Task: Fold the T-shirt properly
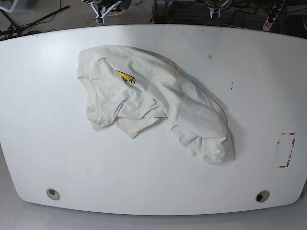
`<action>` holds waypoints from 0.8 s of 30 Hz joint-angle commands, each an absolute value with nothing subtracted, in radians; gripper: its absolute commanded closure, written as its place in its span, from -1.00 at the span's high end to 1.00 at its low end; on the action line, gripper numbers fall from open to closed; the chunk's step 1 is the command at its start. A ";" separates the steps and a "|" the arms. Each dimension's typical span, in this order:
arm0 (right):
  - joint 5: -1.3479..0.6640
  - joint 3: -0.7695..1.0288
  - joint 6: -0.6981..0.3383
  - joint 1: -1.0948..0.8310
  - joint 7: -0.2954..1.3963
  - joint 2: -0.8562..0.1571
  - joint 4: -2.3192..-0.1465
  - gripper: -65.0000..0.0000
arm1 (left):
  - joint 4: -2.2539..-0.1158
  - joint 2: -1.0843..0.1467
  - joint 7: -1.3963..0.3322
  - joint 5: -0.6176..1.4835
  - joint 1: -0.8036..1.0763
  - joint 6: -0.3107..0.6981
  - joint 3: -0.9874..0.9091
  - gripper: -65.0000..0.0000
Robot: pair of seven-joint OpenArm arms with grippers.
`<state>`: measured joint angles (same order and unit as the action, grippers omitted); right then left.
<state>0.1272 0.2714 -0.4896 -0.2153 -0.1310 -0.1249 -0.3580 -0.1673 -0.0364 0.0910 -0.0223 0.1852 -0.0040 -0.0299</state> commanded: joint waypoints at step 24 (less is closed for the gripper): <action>0.120 0.274 -0.489 -0.283 -0.142 -0.084 -0.518 -0.65 | -0.331 -0.059 0.122 -0.019 0.271 -0.008 -0.035 0.21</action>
<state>0.1268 0.2741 -0.4801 -0.2596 -0.1394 -0.0750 -0.4908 -0.3111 -0.0544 0.1215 -0.0212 0.2489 -0.0040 -0.0326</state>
